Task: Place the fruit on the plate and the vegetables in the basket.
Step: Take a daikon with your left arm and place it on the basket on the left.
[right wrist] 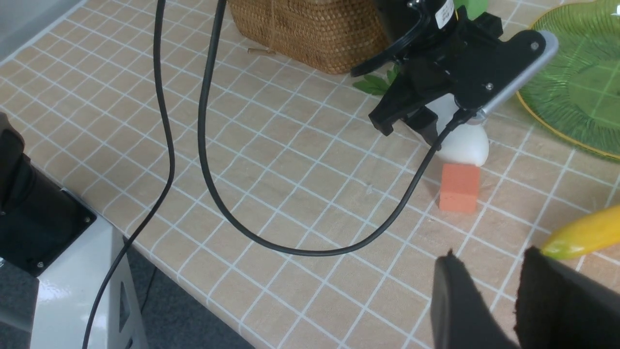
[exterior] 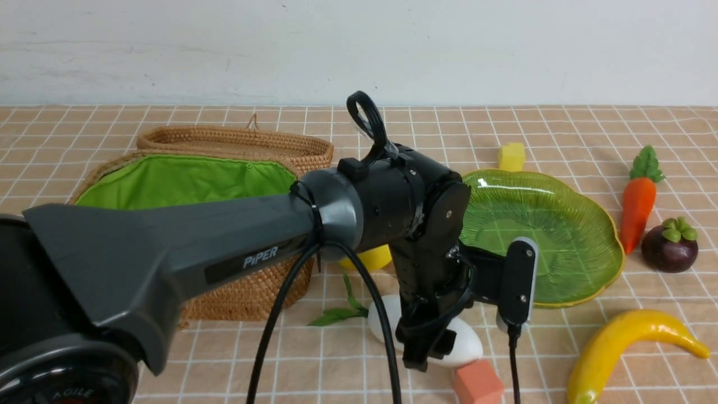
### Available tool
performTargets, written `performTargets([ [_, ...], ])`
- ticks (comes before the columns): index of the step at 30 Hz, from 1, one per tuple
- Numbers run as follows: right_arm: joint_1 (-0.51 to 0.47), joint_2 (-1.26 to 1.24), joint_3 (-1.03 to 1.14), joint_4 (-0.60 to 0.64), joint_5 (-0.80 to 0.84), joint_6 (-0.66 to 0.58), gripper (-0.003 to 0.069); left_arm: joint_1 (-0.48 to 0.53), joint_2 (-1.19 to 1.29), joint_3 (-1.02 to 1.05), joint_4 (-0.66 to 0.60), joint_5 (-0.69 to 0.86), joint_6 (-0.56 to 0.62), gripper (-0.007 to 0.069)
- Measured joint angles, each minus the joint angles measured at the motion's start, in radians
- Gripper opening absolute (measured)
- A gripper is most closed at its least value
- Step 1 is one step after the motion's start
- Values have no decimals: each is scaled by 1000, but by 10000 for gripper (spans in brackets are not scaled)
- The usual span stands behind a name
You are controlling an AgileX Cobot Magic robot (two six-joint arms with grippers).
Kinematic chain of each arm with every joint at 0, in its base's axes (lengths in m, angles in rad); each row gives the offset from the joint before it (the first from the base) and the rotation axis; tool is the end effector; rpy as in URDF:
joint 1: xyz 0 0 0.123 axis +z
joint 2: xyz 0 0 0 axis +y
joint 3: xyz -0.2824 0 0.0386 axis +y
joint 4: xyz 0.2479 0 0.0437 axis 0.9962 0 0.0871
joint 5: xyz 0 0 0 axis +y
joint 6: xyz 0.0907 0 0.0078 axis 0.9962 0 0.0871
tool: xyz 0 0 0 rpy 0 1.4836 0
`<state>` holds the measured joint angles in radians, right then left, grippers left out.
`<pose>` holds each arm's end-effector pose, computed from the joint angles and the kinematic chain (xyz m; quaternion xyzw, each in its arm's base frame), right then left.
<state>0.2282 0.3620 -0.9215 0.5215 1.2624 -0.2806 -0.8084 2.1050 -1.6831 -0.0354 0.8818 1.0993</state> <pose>-0.0061 0.0430 0.3842 -0.2580 0.8196 0.2424 0.4506 0.3107 -0.3290 0.1994 0.7977 0.5765 0.0103 0.1766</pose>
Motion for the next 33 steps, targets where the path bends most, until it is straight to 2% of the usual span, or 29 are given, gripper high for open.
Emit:
performTargets([
  [4,0,0,0,0,0,0,214,0,19,4,-4,2,-1,627],
  [6,0,0,0,0,0,0,214,0,36,4,-4,5,-1,648],
  [9,0,0,0,0,0,0,214,0,54,6,-4,6,-2,635],
  [11,0,0,0,0,0,0,214,0,58,6,-8,3,-41,523],
  [19,0,0,0,0,-29,0,214,0,-48,8,19,0,-215,520],
  [25,0,0,0,0,-103,0,214,16,-263,-14,222,98,-389,520],
  [28,0,0,0,0,-147,0,214,99,-354,-19,340,141,-450,520],
  [32,0,0,0,0,-167,-1,218,277,-362,-19,360,152,-468,520],
  [33,0,0,0,0,-167,-1,218,285,-360,-19,357,152,-468,520],
])
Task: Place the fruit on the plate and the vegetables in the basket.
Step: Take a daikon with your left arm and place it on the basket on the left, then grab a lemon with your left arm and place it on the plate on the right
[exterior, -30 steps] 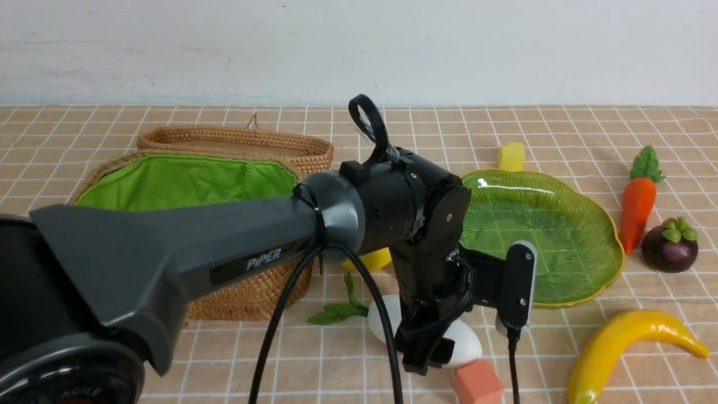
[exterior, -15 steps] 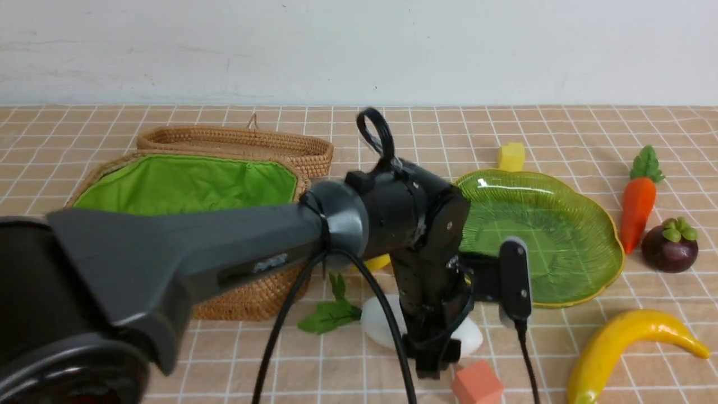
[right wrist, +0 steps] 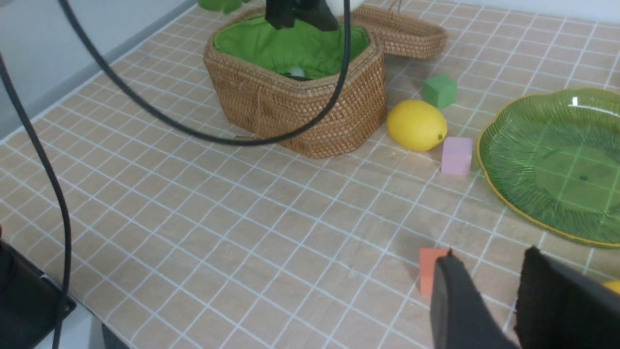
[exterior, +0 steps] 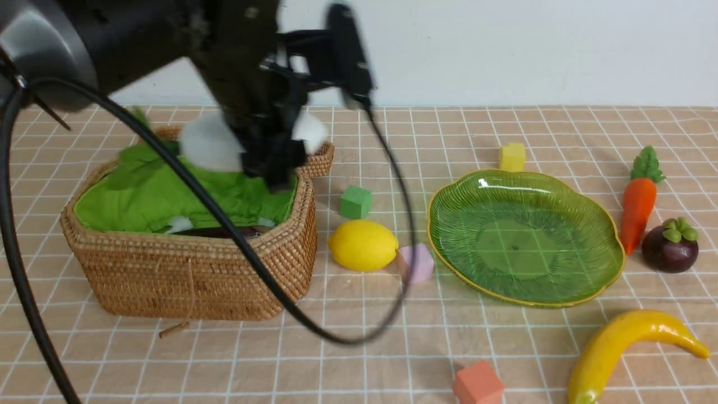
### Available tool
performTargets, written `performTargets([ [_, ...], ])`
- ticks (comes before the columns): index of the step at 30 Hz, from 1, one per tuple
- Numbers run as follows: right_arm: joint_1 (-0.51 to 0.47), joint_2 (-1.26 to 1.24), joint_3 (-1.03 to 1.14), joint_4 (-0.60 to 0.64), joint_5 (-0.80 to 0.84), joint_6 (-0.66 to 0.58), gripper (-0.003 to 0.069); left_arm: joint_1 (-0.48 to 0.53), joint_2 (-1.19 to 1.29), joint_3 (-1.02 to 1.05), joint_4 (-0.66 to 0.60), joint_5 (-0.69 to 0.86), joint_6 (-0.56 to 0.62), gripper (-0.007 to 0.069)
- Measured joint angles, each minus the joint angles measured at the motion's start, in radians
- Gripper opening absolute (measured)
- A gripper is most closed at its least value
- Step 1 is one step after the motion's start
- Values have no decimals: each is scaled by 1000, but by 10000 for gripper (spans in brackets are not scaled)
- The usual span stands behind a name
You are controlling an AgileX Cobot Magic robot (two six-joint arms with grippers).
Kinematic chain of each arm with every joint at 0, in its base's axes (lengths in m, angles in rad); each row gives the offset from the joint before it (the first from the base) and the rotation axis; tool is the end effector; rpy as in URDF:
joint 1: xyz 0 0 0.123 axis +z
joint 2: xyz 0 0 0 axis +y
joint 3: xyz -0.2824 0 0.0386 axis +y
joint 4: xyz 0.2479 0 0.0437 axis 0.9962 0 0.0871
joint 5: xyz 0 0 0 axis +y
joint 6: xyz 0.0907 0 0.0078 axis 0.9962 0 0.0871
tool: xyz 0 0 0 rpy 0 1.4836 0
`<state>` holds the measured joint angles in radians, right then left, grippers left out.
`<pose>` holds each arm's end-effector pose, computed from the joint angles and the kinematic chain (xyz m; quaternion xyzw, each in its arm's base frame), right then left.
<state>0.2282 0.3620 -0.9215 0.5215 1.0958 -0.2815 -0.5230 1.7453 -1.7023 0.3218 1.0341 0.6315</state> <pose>0.0025 0.0420 0.3967 -0.2277 0.7862 0.2431 0.5206 0.3470 -0.1715 0.3553 0.5488 0.7712 0.1705 0.2738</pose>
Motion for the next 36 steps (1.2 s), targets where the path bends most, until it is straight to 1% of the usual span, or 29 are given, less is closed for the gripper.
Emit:
performTargets([
  [2,0,0,0,0,0,0,220,99,36,0,-40,-20,-1,540],
  [3,0,0,0,0,0,0,221,123,49,0,-51,-31,-1,558],
  [4,0,0,0,1,0,0,222,150,68,1,-61,-49,-1,597],
  [6,0,0,0,3,0,0,225,172,84,5,-68,-69,-1,650],
  [8,0,0,0,3,0,0,225,174,85,6,-78,-71,-1,667],
  [10,0,0,0,3,0,0,225,170,84,6,-86,-70,-1,666],
  [12,0,0,0,3,0,0,225,150,81,6,-128,-64,-30,639],
  [13,0,0,0,3,0,0,225,137,77,6,-164,-57,-52,610],
  [14,0,0,0,2,0,0,225,117,73,6,-201,-50,-71,571],
  [16,0,0,0,-1,0,1,225,62,70,6,-261,-46,-89,470],
  [17,0,0,0,-1,1,1,225,56,70,5,-265,-46,-92,459],
  [18,0,0,0,-1,1,1,225,8,77,0,-282,-43,-104,382],
  [20,0,0,0,-1,1,1,225,-59,108,-35,-271,-23,-136,282],
  [21,0,0,0,-1,1,1,225,-81,135,-63,-254,-8,-154,253],
  [22,0,0,0,-1,1,1,225,-85,141,-69,-250,-5,-154,248],
  [24,0,0,0,-1,4,1,225,-109,227,-157,-208,25,-179,230],
  [27,0,0,0,-1,18,1,225,-110,317,-241,-206,25,-146,257],
  [29,0,0,0,-1,36,1,225,-109,383,-288,-207,9,-66,325],
  [30,0,0,0,-1,49,1,225,-109,404,-296,-207,-6,-16,380],
  [31,0,0,0,-1,53,1,225,-109,404,-296,-207,-6,-9,389],
  [32,0,0,0,-1,67,1,225,-109,421,-299,-207,-15,33,451],
  [33,0,0,0,-1,73,1,225,-109,429,-301,-207,-22,57,496],
  [34,0,0,0,-1,75,1,225,-109,429,-301,-207,-23,57,505],
  [35,0,0,0,-1,86,1,225,-109,443,-302,-200,-38,89,578],
  [36,0,0,0,-1,93,1,225,-109,448,-302,-187,-49,95,611],
])
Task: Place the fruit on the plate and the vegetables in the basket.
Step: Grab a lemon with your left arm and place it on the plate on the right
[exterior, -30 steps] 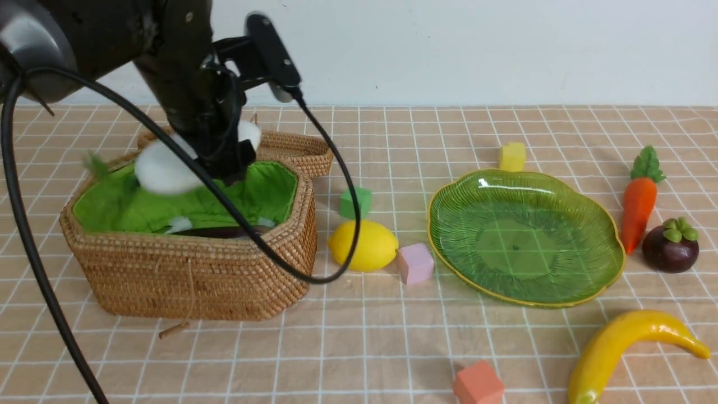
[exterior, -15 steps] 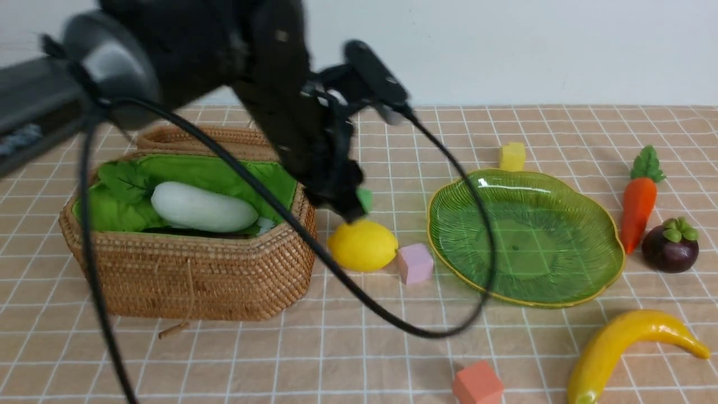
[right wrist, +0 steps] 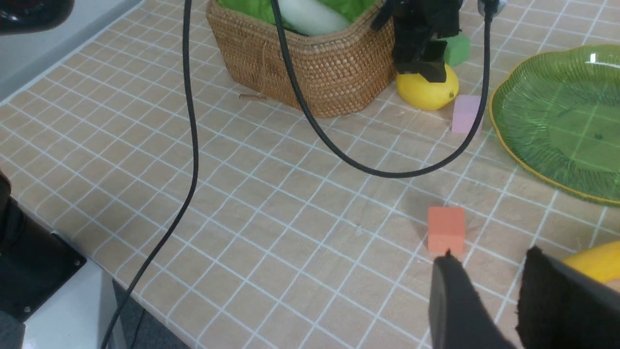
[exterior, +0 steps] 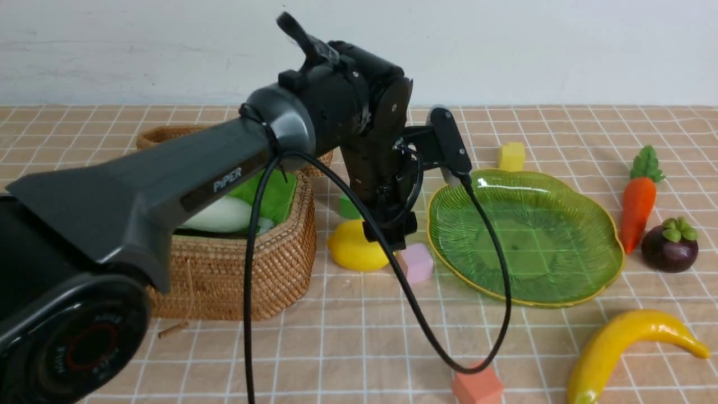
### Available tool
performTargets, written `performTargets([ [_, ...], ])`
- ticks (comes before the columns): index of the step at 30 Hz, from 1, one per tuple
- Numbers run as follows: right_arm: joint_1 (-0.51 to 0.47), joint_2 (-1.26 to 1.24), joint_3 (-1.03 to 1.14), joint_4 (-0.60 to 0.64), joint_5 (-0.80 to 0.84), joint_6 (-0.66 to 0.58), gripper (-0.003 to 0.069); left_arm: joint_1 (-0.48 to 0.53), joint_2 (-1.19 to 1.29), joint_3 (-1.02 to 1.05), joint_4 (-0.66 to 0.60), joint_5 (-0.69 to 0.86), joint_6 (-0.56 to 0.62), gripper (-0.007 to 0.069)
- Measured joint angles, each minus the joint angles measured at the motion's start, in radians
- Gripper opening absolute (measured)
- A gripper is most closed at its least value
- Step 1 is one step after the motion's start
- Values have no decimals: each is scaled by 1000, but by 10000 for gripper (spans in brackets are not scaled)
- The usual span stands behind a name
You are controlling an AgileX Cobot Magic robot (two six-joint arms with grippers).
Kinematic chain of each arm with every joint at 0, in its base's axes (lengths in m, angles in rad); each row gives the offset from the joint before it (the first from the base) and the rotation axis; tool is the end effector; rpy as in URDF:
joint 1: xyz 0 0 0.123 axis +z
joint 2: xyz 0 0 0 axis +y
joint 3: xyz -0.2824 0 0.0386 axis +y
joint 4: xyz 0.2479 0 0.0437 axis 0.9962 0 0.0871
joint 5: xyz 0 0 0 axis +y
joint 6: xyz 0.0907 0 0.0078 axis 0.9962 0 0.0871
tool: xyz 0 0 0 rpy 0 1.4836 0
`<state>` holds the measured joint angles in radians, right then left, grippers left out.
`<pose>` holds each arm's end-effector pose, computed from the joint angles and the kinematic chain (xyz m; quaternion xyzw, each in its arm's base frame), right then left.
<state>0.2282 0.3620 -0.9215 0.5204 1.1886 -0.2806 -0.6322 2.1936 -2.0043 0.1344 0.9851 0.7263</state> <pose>-0.0020 0.0427 0.3896 -0.2446 0.8056 0.2425 0.4820 0.4014 -0.2814 0.2462 0.6262 0.7395 0.0744 0.2357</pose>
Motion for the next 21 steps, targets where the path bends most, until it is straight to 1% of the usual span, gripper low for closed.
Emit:
performTargets([
  [3,0,0,0,0,16,0,225,0,23,0,44,-23,11,658],
  [7,0,0,0,0,29,0,225,4,62,0,87,-55,16,666],
  [13,0,0,0,0,29,0,228,9,111,1,96,-72,11,636],
  [17,0,0,0,-2,30,0,228,9,121,1,94,-43,8,612],
  [21,0,0,0,-8,30,-25,228,9,122,1,98,-13,6,578],
])
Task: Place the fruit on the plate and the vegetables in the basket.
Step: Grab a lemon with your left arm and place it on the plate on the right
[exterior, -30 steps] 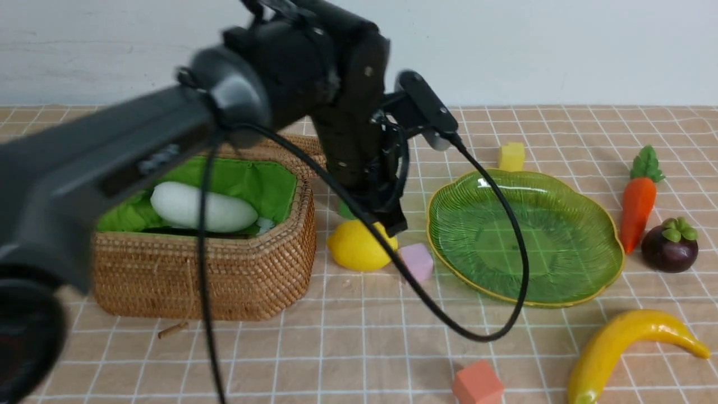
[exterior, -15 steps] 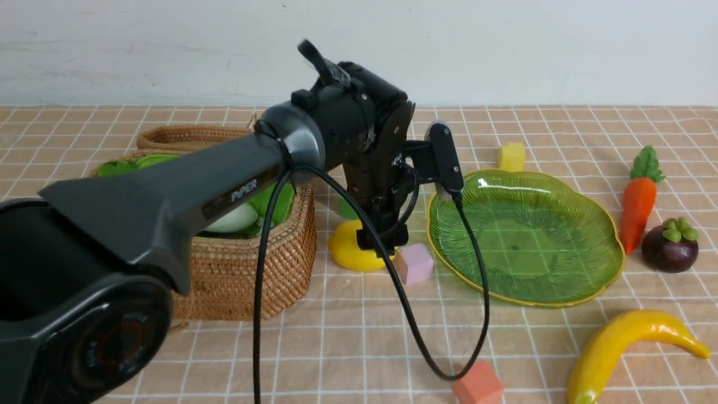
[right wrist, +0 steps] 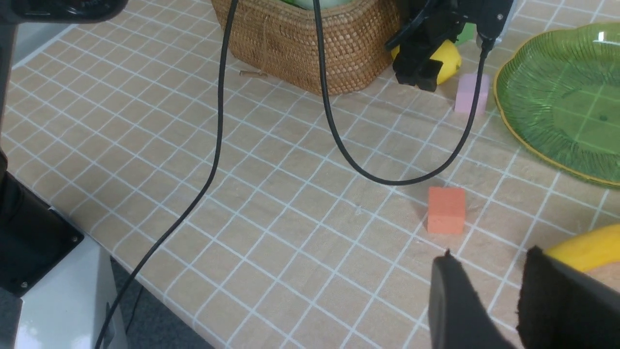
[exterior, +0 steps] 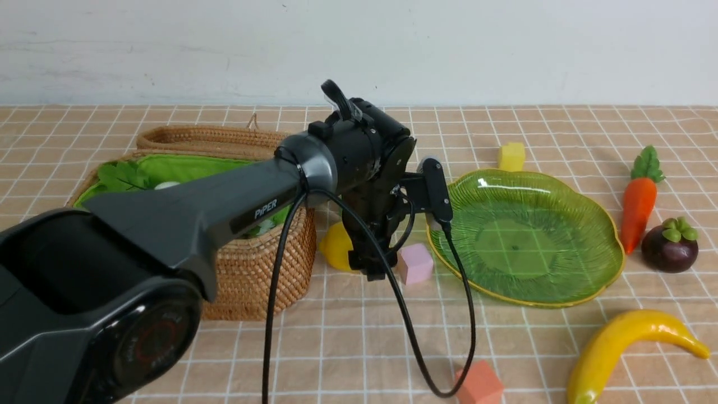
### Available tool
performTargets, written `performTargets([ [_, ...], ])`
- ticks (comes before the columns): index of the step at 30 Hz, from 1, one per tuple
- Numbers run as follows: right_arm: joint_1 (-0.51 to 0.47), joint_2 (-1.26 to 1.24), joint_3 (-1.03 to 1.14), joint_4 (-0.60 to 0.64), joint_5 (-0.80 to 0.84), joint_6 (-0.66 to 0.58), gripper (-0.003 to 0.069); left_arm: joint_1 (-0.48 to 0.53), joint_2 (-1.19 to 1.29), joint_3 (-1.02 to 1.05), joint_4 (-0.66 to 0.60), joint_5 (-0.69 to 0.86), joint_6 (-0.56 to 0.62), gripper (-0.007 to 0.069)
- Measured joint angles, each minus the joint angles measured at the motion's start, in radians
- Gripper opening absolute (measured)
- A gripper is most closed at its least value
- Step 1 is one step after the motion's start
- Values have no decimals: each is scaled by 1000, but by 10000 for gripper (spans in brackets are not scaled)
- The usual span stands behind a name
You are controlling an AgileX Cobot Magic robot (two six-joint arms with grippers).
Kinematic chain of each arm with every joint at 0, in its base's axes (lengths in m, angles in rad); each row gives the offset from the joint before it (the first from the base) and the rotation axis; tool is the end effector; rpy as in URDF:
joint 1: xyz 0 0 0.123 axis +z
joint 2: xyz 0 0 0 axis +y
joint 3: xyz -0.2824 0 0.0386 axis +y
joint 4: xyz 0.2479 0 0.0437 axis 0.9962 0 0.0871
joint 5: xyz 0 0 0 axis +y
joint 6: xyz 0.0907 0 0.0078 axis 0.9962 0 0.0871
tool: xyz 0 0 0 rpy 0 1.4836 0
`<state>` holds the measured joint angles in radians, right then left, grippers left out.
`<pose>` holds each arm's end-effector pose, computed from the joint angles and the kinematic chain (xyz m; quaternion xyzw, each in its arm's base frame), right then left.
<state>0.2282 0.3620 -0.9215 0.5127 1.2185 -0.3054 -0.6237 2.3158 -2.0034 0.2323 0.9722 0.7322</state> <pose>-0.0033 0.0423 0.3871 -0.2597 0.8093 0.2327 0.4727 0.4182 -0.2795 0.1870 0.6483 0.7311 0.1160 0.1783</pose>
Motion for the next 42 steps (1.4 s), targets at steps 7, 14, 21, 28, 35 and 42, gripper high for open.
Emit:
performTargets([
  [7,0,0,0,-6,-1,-21,228,0,-9,0,-7,-5,-67,566],
  [14,0,0,0,-131,-47,71,231,-29,-139,-14,-152,9,-193,566],
  [21,0,1,0,-169,-113,103,235,-85,-166,-51,-485,-240,-223,565],
  [28,0,24,0,-226,-122,215,237,-101,11,-50,-723,-560,-98,587],
  [35,0,53,0,-401,-94,484,238,-103,32,-48,-731,-515,-86,668],
  [42,0,199,0,-513,12,593,269,-104,-156,-48,-680,-158,-195,511],
])
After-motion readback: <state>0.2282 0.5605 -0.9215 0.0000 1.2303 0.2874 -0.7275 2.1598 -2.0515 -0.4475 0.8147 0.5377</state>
